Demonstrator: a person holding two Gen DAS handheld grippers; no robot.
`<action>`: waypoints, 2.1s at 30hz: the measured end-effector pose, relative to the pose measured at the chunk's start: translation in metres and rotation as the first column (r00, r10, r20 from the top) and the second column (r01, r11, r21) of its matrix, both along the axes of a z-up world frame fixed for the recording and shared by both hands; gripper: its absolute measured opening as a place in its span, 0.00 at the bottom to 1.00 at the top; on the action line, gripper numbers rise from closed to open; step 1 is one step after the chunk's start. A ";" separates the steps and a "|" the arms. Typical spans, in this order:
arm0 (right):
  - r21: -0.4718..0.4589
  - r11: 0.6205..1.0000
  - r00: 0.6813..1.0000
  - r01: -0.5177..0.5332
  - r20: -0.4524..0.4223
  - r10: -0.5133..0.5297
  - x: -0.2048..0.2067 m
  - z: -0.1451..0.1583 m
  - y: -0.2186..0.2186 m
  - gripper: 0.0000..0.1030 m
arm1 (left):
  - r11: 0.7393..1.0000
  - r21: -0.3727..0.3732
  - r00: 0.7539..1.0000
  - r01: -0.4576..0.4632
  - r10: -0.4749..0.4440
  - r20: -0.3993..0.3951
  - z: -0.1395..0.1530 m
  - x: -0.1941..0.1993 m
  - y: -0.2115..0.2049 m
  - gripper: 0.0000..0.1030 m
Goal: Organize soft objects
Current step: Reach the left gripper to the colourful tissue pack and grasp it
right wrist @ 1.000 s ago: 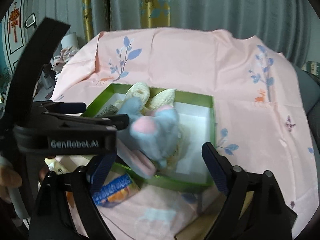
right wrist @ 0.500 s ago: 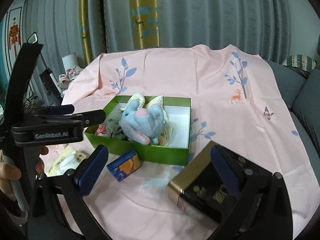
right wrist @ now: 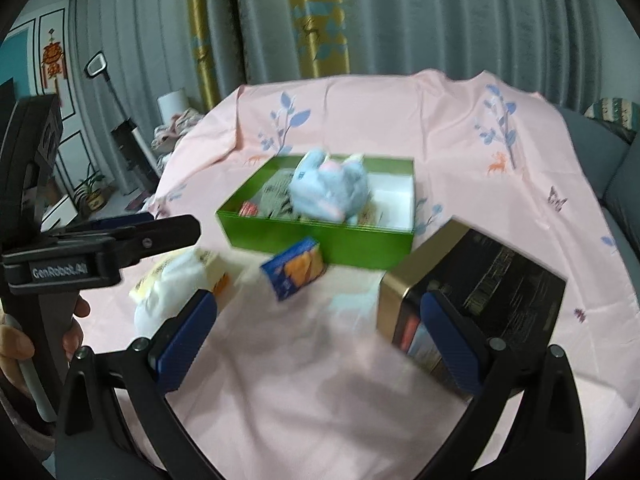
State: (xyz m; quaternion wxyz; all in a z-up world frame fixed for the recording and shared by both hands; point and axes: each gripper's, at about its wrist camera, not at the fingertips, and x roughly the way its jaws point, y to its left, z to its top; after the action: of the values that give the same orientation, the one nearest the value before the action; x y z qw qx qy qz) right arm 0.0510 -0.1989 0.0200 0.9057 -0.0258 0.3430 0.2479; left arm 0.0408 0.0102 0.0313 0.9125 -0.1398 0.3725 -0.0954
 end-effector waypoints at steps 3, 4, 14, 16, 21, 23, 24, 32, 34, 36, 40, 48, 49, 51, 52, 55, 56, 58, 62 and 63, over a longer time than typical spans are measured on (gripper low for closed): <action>0.016 0.998 0.996 -0.068 -0.064 0.069 -0.004 -0.023 0.007 0.99 | 0.997 -0.055 0.998 0.052 -0.053 -0.021 -0.020 -0.015 0.006 0.94; 0.014 0.996 0.993 -0.085 -0.080 0.086 -0.004 -0.030 0.010 0.99 | 0.996 -0.061 0.998 0.058 -0.060 -0.028 -0.025 -0.018 0.007 0.94; 0.063 0.995 0.978 -0.075 -0.188 0.086 0.031 -0.078 0.050 0.95 | 0.998 -0.059 1.000 0.019 -0.020 -0.014 -0.037 -0.024 0.030 0.94; 0.064 0.996 0.979 -0.063 -0.189 0.074 0.043 -0.080 0.060 0.94 | 0.998 -0.055 1.000 0.007 -0.008 -0.008 -0.037 -0.022 0.035 0.94; 0.062 0.998 0.977 -0.014 -0.211 0.026 0.078 -0.086 0.085 0.89 | 0.999 -0.049 1.000 -0.020 0.020 0.004 -0.037 -0.019 0.048 0.94; 0.051 0.999 0.976 -0.002 -0.216 0.013 0.089 -0.088 0.096 0.87 | 0.999 -0.043 1.000 -0.026 0.026 0.002 -0.037 -0.017 0.051 0.94; 0.043 0.999 0.977 -0.002 -0.214 0.012 0.093 -0.089 0.099 0.86 | 0.999 -0.040 1.000 -0.027 0.028 0.005 -0.037 -0.016 0.053 0.94; 0.045 0.998 0.966 0.034 -0.257 -0.021 0.099 -0.095 0.078 0.40 | 0.998 -0.049 1.000 -0.026 0.026 -0.008 -0.039 -0.011 0.059 0.94; 0.122 0.992 0.954 -0.017 -0.294 0.052 0.085 -0.092 0.064 0.38 | 0.998 -0.060 1.000 -0.009 0.007 -0.024 -0.041 -0.008 0.054 0.94; 0.193 0.979 0.940 -0.072 -0.314 0.131 0.066 -0.090 0.050 0.38 | 0.997 -0.076 0.999 0.027 -0.030 -0.030 -0.041 -0.007 0.044 0.94; 0.302 0.948 0.901 -0.103 -0.376 0.218 0.030 -0.094 0.016 0.39 | 0.989 -0.087 0.991 0.119 -0.123 -0.045 -0.043 -0.001 0.014 0.94; 0.284 0.959 0.915 0.004 -0.387 0.111 -0.008 -0.095 -0.043 0.73 | 0.966 -0.095 0.956 0.240 -0.252 -0.150 -0.070 0.015 -0.045 0.94; 0.260 0.966 0.926 0.003 -0.364 0.095 -0.010 -0.092 -0.046 0.75 | 0.965 -0.097 0.953 0.245 -0.258 -0.161 -0.073 0.016 -0.048 0.94; 0.215 0.976 0.941 -0.018 -0.325 0.089 -0.013 -0.088 -0.048 0.75 | 0.965 -0.092 0.949 0.245 -0.258 -0.179 -0.079 0.019 -0.055 0.94; 0.212 0.977 0.943 -0.031 -0.317 0.098 -0.014 -0.089 -0.048 0.75 | 0.966 -0.086 0.949 0.244 -0.256 -0.185 -0.082 0.021 -0.057 0.94; 0.191 0.979 0.950 -0.071 -0.286 0.124 -0.014 -0.090 -0.041 0.73 | 0.970 -0.070 0.950 0.233 -0.242 -0.195 -0.087 0.023 -0.062 0.94; 0.178 0.980 0.953 -0.085 -0.273 0.132 -0.014 -0.091 -0.037 0.73 | 0.971 -0.068 0.950 0.228 -0.237 -0.202 -0.088 0.024 -0.063 0.94; 0.155 0.983 0.956 -0.097 -0.261 0.135 -0.012 -0.095 -0.027 0.70 | 0.974 -0.066 0.951 0.218 -0.227 -0.212 -0.091 0.026 -0.063 0.94; 0.118 0.987 0.959 -0.105 -0.251 0.132 -0.003 -0.099 -0.015 0.58 | 0.977 -0.050 0.952 0.205 -0.211 -0.222 -0.095 0.027 -0.061 0.78; 0.114 0.987 0.960 -0.110 -0.246 0.135 -0.003 -0.099 -0.014 0.56 | 0.977 -0.050 0.950 0.206 -0.212 -0.229 -0.096 0.027 -0.061 0.73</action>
State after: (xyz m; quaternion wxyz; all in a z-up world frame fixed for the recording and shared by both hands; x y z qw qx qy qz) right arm 0.0479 -0.2127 -0.0794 0.8375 0.0298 0.4408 0.3215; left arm 0.0682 -0.0510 -0.0648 0.8454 -0.1216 0.4883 -0.1793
